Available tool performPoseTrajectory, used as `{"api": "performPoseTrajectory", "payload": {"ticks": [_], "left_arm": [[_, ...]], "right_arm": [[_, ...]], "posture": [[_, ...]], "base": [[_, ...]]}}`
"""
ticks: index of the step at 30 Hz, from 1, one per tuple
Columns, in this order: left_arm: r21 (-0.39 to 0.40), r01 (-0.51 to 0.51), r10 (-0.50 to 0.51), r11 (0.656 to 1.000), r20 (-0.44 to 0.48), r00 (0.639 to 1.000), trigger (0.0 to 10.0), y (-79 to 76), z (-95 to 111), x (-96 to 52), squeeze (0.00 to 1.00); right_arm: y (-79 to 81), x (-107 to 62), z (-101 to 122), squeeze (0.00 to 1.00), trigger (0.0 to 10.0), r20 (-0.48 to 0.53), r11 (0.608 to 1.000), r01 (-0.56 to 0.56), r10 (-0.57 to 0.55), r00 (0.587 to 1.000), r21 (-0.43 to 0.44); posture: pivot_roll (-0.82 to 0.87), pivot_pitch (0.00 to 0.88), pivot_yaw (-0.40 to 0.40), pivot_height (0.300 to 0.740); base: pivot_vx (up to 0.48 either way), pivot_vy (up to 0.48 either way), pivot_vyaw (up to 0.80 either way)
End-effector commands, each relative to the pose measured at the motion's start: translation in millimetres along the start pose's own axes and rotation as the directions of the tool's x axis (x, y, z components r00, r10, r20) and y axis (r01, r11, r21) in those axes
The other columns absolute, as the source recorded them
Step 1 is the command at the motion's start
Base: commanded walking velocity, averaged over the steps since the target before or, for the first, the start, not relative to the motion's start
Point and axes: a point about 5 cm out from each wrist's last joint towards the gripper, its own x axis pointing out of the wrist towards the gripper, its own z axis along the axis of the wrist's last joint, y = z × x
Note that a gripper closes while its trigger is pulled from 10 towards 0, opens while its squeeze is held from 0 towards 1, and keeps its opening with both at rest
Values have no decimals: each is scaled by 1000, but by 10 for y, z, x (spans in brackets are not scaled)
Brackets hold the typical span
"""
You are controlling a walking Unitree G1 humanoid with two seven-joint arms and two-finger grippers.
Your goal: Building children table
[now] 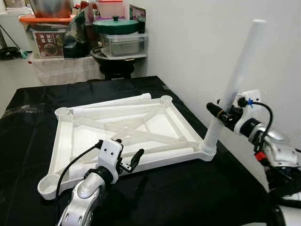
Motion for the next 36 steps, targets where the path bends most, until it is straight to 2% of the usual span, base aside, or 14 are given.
{"api": "performPoseTrajectory", "payload": {"ticks": [1, 7, 19, 20, 23, 24, 26, 28, 29, 30, 31, 32, 33, 36], "left_arm": [[3, 6, -6, 1000, -8, 1000, 10000, -29, -27, 0, 0], [4, 18, -18, 1000, -7, 1000, 10000, -33, -14, 2, 0], [-3, 7, -7, 1000, -8, 1000, 10000, -63, -37, -1, 0], [-7, 8, -8, 1000, -9, 1000, 10000, -70, -39, -4, 0], [-12, 9, -9, 1000, -11, 1000, 10000, -68, -45, -14, 0], [-11, 8, -9, 1000, -11, 1000, 10000, -60, -43, -16, 0], [-11, 8, -8, 1000, -10, 1000, 10000, -52, -40, -17, 0], [-10, 7, -8, 1000, -10, 1000, 10000, -46, -39, -17, 0], [-9, 6, -6, 1000, -10, 1000, 10000, -39, -37, -18, 0], [-9, 6, -6, 1000, -10, 1000, 10000, -39, -37, -18, 0], [-6, 5, -5, 1000, -10, 1000, 10000, -37, -37, -17, 0], [-6, 5, -5, 1000, -10, 1000, 10000, -37, -37, -17, 0], [-7, 3, -3, 1000, -8, 1000, 10000, -44, -33, -14, 0], [-11, -1, 1, 1000, -6, 1000, 10000, -42, -32, -13, 0]], "right_arm": [[95, -76, -201, 0, 0, -42, 971, 232, -230, 972, 49], [761, -283, -767, 0, 0, -242, 893, 429, -390, 889, 139], [682, -130, -496, 0, 235, -202, 896, 415, -382, 902, 159], [657, -126, -453, 0, 10000, -176, 901, 408, -382, 907, 147], [582, -151, -350, 0, 10000, -108, 924, 370, -359, 927, 101], [519, -180, -335, 996, 10000, -96, 922, 376, -368, 925, 90], [446, -210, -324, 1000, 10000, -86, 918, 389, -383, 920, 80], [401, -218, -312, 1000, 10000, -82, 917, 391, -385, 919, 74], [352, -225, -282, 627, 10000, -67, 922, 381, -376, 924, 65], [352, -225, -282, 627, 10000, -67, 922, 381, -376, 924, 65], [321, -231, -210, 0, 10000, -10, 969, 238, -238, 971, 68], [321, -231, -210, 0, 10000, -10, 969, 238, -238, 971, 68], [315, -286, -188, 0, 10000, 29, 999, 27, -28, 999, 19], [261, -395, -212, 0, 10000, 9, 984, -170, 170, 985, -57]], "posture": [[44, 0, -52, 740], [51, 0, -53, 740], [41, 0, -65, 740], [37, 0, -63, 740], [36, 0, -62, 740], [34, 0, -61, 740], [35, 0, -60, 740], [36, 0, -60, 740], [32, 0, -56, 740], [32, 0, -56, 740], [36, 0, -60, 740], [36, 0, -60, 740], [42, 0, -59, 740], [34, 0, -53, 740]], "base": [[0, 0, 0], [0, 0, 0], [0, 0, 0], [0, 0, 0], [0, 0, 0], [0, 0, 0], [0, 0, 0], [0, 0, 0], [0, 0, 0], [0, 0, 0], [0, 0, 0], [0, 0, 0], [0, 0, 0], [0, 0, 0]]}}
